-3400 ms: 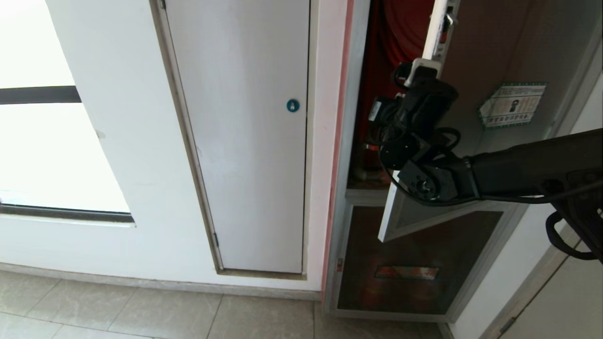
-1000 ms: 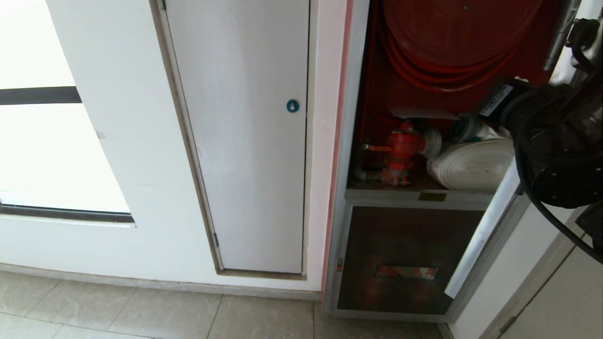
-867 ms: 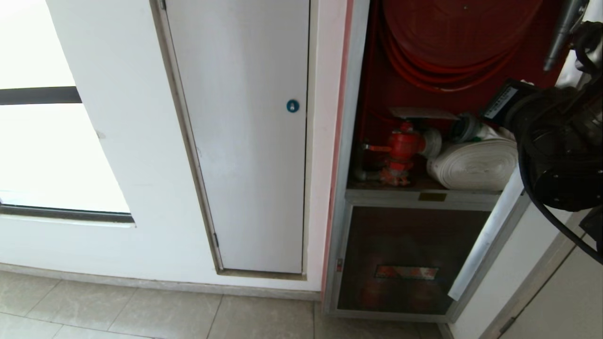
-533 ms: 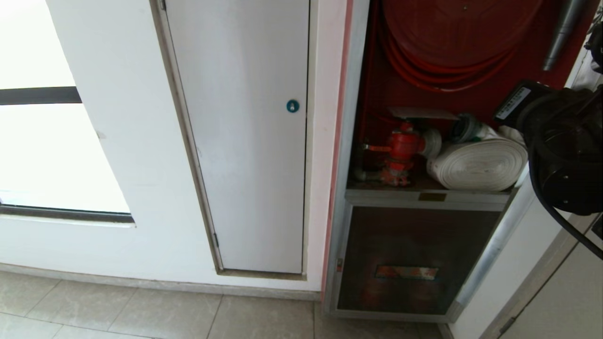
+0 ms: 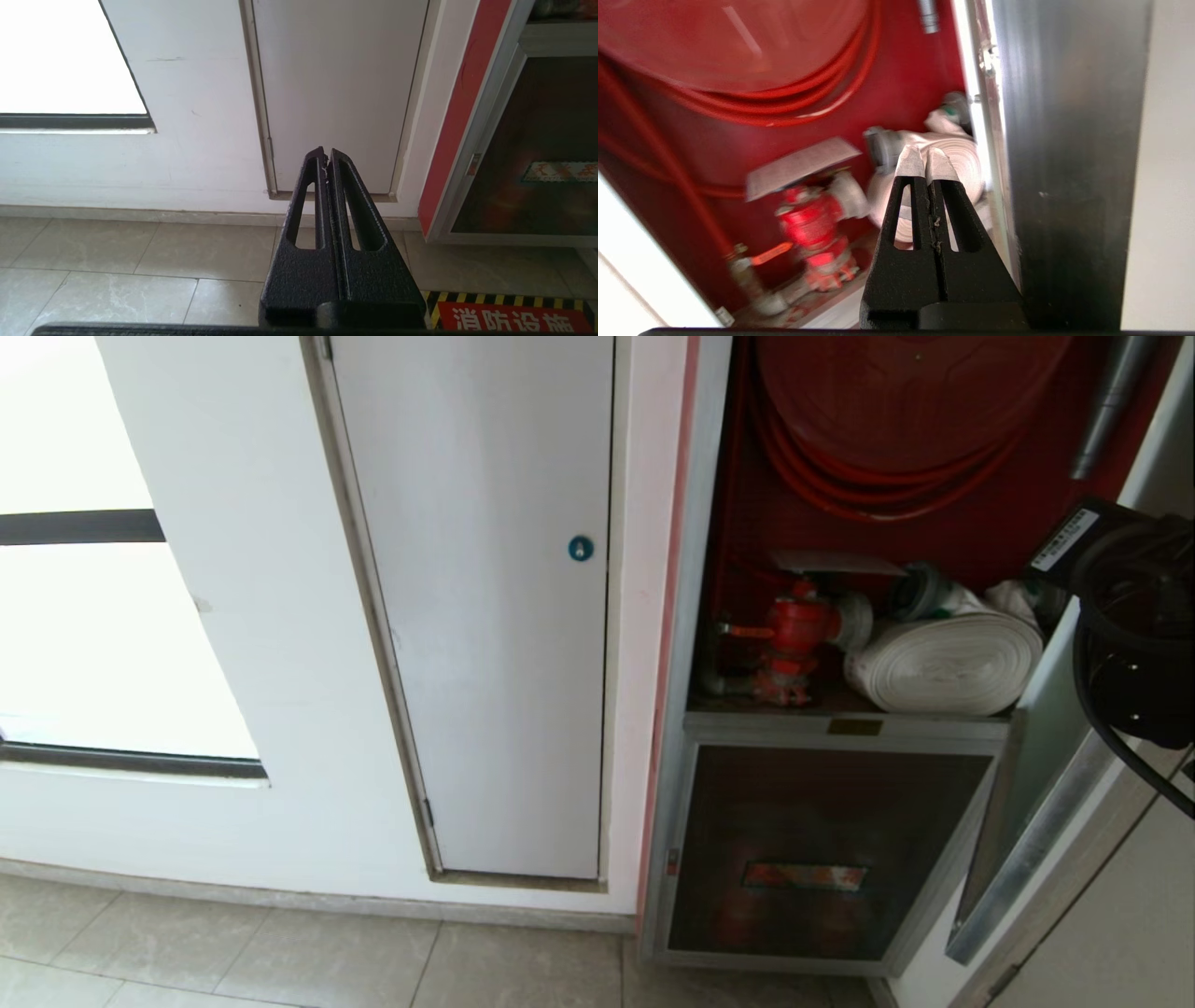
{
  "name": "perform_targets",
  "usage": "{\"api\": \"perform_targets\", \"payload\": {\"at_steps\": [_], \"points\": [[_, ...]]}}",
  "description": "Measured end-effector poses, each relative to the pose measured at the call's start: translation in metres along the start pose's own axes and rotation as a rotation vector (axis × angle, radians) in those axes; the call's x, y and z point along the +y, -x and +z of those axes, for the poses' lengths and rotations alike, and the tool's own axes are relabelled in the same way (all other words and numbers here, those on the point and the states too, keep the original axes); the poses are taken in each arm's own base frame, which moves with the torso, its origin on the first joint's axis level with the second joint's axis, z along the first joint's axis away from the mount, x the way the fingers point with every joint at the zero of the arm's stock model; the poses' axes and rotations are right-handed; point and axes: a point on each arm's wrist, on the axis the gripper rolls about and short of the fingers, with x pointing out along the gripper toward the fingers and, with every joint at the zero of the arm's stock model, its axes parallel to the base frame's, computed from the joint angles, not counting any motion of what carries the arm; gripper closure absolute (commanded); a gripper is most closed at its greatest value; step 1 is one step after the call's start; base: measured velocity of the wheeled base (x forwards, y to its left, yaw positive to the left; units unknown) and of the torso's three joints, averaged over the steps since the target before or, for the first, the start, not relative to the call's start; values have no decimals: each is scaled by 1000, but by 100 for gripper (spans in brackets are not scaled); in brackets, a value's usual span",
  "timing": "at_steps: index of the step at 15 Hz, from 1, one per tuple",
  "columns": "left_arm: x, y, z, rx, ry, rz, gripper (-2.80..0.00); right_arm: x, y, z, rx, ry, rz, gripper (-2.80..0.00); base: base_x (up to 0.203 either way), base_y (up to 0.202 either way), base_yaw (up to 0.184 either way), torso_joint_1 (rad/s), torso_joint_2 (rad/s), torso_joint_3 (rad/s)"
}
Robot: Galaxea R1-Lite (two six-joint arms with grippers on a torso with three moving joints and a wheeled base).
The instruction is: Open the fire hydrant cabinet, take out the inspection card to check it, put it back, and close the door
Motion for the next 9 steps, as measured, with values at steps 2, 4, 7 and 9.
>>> {"api": "perform_targets", "payload": {"at_steps": [2,4,7,9], "points": [[0,0,0,0,0,0,0,-5,-4,2,-8,16,-34,0,0,0,0,0,0,0],[0,0,0,0,0,0,0,-10,-7,4,-15,20,-60,0,0,0,0,0,0,0],[0,0,0,0,0,0,0,-18,-8,7,-26,27,-82,0,0,0,0,0,0,0],[0,0,0,0,0,0,0,-21,-7,9,-31,26,-76,0,0,0,0,0,0,0]]}}
